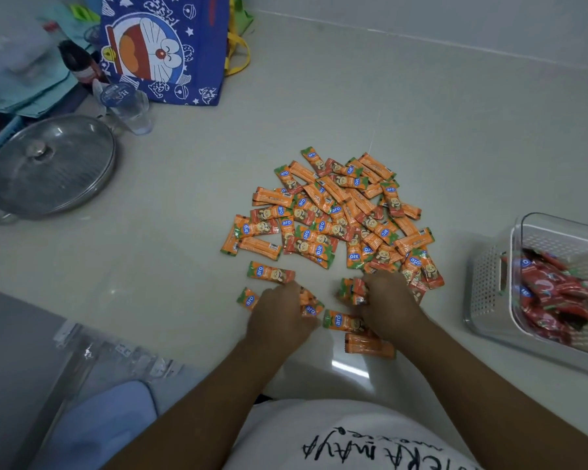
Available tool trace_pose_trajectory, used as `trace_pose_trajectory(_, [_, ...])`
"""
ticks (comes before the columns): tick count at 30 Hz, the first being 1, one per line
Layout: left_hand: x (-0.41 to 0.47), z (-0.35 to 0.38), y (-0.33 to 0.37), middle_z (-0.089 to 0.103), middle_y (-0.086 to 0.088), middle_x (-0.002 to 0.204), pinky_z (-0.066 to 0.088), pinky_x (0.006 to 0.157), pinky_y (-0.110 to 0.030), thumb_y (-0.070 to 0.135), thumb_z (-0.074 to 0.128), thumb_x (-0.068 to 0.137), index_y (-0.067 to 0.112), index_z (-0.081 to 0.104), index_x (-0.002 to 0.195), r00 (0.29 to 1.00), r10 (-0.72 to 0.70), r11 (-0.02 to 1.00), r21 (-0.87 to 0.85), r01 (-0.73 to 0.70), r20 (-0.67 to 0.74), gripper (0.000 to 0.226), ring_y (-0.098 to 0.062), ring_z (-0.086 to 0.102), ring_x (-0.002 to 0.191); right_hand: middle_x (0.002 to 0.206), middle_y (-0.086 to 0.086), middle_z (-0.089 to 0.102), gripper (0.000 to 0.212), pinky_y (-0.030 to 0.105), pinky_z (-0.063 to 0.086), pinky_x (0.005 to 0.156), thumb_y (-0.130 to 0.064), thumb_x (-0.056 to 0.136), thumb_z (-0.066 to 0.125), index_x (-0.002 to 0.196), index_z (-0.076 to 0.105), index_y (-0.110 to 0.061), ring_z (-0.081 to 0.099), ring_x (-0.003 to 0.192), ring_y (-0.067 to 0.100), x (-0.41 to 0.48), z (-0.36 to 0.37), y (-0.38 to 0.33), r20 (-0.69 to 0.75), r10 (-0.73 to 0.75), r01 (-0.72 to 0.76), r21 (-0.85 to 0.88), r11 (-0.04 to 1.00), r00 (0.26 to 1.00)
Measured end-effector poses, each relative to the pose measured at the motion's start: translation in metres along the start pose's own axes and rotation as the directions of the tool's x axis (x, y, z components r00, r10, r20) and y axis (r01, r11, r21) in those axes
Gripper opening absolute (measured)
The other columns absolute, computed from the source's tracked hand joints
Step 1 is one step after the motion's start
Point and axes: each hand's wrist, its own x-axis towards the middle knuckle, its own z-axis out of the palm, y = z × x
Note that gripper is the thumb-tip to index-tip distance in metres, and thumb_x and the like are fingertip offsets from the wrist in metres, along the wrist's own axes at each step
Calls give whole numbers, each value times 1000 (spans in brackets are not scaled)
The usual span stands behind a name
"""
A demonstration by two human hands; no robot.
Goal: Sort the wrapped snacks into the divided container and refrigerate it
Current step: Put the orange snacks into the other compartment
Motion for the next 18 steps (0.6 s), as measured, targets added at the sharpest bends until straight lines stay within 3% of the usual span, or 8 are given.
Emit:
trace_pose_trajectory(2, [1, 2, 1, 70, -4, 104, 56, 84, -42, 46, 77, 83, 15, 68, 106, 1000, 11, 994, 110, -11, -2, 40, -24, 64, 102, 97, 2, 66, 17, 40, 50, 85, -35, 86, 70, 97, 67, -22, 56, 98, 28, -3, -5, -1, -41, -9, 15, 140, 990, 999])
trace_pose_trajectory(5, [-2, 2, 2, 69, -6, 90, 57, 76, -43, 42, 65, 94, 11, 69, 95, 999, 37, 999, 36, -36, -23, 30, -22, 65, 89, 97, 1, 61, 14, 39, 50, 79, -31, 89, 66, 97, 55, -26, 55, 97, 27, -10, -8, -3, -44, -7, 18, 278, 961, 999])
trace_pose_trajectory(7, [-5, 0, 0, 67, 0, 83, 56, 68, -38, 39, 61, 97, 14, 67, 93, 999, 0, 991, -133, -5, -40, 27, -15, 64, 78, 93, -2, 57, 21, 38, 45, 79, -27, 86, 67, 95, 48, -32, 51, 102, 30, -15, -3, -5, 21, -43, 37, 227, 973, 999])
trace_pose_trajectory(9, [-9, -7, -6, 64, 7, 82, 54, 66, -30, 41, 57, 100, 18, 64, 96, 996, -72, 965, -258, 55, -58, 24, -9, 63, 76, 91, -5, 58, 28, 38, 43, 87, -37, 78, 73, 90, 49, -32, 51, 101, 29, -21, 4, -9, 79, -73, 64, 105, 992, 994])
trace_pose_trajectory(13, [-10, -25, -30, 65, 4, 79, 53, 61, -31, 36, 54, 102, 26, 56, 91, 991, -119, 936, -339, 93, -58, 15, -10, 64, 72, 91, 1, 66, 33, 31, 38, 84, -34, 65, 78, 75, 47, -28, 59, 95, 28, -26, 17, -9, 105, -129, 141, -110, 984, 986])
trace_pose_trajectory(16, [-11, -31, -46, 64, 4, 80, 54, 64, -35, 28, 55, 101, 29, 55, 96, 985, -156, 933, -337, 125, -67, 5, -11, 62, 73, 88, 3, 64, 26, 30, 35, 81, -32, 65, 76, 74, 52, -25, 58, 92, 28, -25, 13, -10, 95, -173, 185, -129, 974, 980])
trace_pose_trajectory(18, [-12, -28, -50, 63, 1, 79, 57, 67, -43, 28, 57, 97, 25, 56, 97, 972, -201, 943, -291, 159, -120, 2, -16, 61, 72, 81, 3, 59, 25, 31, 36, 73, -23, 66, 71, 74, 48, -23, 54, 87, 30, -23, 11, -13, 64, -186, 188, -25, 982, 980])
